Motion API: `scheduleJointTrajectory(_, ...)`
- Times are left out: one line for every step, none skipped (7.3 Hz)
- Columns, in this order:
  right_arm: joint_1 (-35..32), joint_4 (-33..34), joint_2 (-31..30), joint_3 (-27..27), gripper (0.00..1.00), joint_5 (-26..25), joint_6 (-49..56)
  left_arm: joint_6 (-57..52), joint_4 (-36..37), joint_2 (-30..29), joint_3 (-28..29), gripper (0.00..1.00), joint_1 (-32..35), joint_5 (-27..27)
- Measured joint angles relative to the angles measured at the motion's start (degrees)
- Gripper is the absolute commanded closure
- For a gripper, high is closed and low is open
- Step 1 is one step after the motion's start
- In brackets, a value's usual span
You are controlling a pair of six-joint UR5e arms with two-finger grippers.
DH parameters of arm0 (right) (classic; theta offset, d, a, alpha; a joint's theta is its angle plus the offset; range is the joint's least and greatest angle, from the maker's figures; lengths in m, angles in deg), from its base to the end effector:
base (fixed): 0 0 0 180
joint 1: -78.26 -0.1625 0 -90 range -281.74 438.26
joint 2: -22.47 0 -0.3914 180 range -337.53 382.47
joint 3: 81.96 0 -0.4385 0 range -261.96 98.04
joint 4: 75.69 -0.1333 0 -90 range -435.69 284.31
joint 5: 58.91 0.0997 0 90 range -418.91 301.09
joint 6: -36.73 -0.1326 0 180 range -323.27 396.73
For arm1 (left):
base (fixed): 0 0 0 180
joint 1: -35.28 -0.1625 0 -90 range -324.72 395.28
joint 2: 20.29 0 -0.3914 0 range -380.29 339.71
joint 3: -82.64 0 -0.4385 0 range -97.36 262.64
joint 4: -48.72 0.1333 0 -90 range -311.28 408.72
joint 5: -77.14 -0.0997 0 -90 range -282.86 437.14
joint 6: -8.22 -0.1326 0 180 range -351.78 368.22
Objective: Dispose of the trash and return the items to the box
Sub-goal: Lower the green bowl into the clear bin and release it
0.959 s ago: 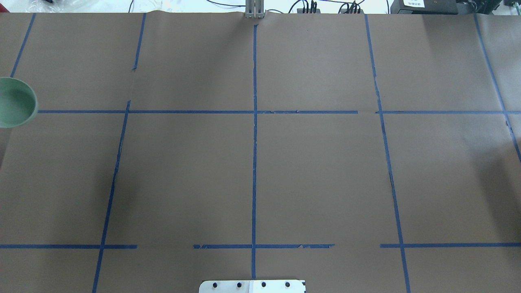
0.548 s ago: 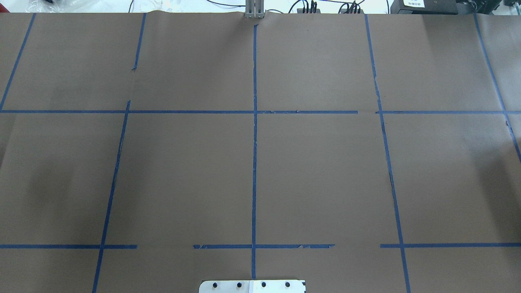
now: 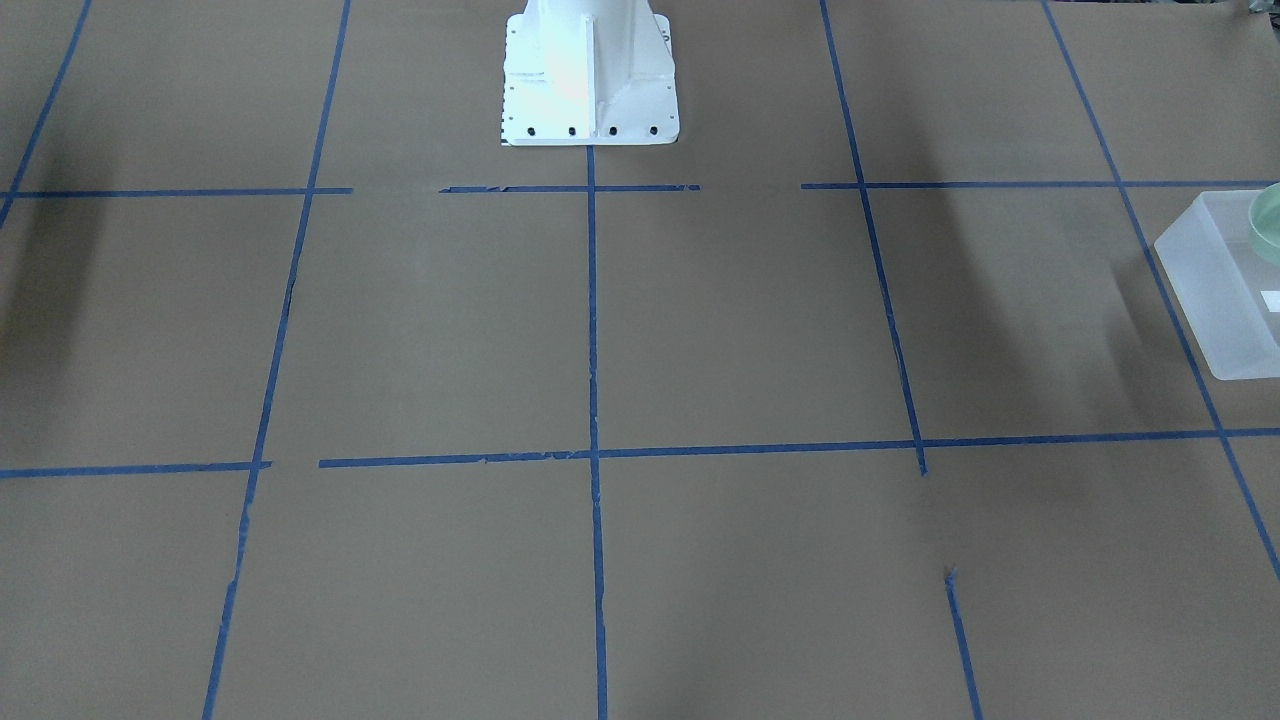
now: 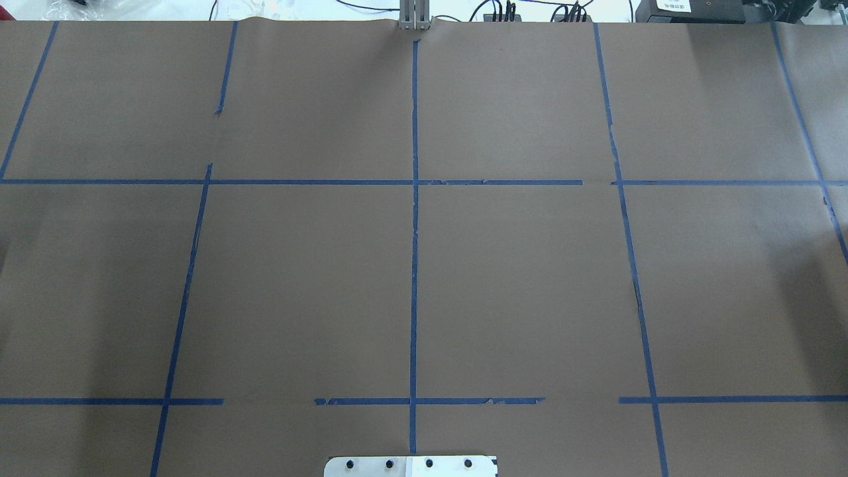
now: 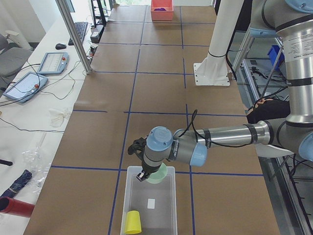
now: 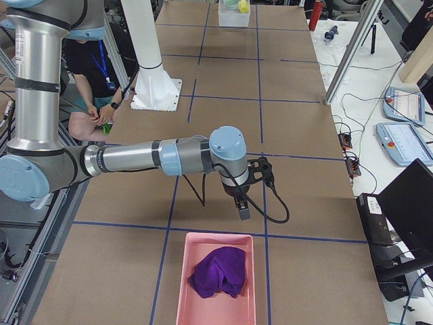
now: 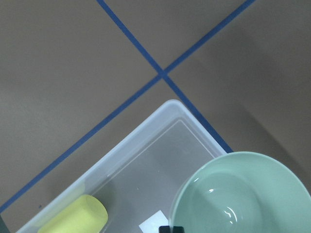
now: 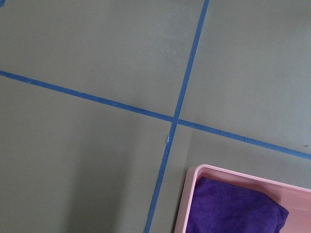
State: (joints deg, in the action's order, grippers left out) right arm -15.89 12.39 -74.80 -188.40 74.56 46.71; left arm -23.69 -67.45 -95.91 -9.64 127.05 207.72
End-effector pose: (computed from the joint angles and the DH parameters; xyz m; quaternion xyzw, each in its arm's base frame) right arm 0.0781 -0.4954 0.5561 0.1344 -0.3547 -0.0828 0.9215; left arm -0.0610 -0.4511 0.7070 0.2097 0.2961 0.2830 0.8878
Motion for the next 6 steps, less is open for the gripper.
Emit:
scheduleJointTrajectory(0.0, -1.1, -0.5, 0.0, 0.00, 0.0, -0.1, 0.0, -4.8, 0.5, 3.8, 0.81, 0.0, 1.0)
scheduleJointTrajectory(0.0, -2.8, -1.4, 0.0, 0.00, 0.0, -0.3, 0.0, -7.5, 0.7, 5.9, 0.01, -0.1, 1.7)
scheduleJointTrajectory(0.0, -4.0, -2.1, 0.0, 0.00, 0.0, -0.4, -0.1, -8.6, 0.7, 6.8, 0.00, -0.1, 2.0)
scheduleJointTrajectory(0.0, -4.5, -2.5, 0.0, 0.00, 0.0, -0.5, -0.2, -9.3, 0.7, 7.0, 0.00, -0.1, 2.0)
scheduleJointTrajectory(0.0, -4.7, -2.7, 0.0, 0.01, 0.0, -0.5, 0.0, -9.7, 0.4, 6.9, 0.00, -0.1, 1.9)
scheduleJointTrajectory(0.0, -4.7, -2.8, 0.0, 0.02, 0.0, -0.5, 0.3, -9.6, -0.2, 6.4, 0.00, 0.0, 1.8)
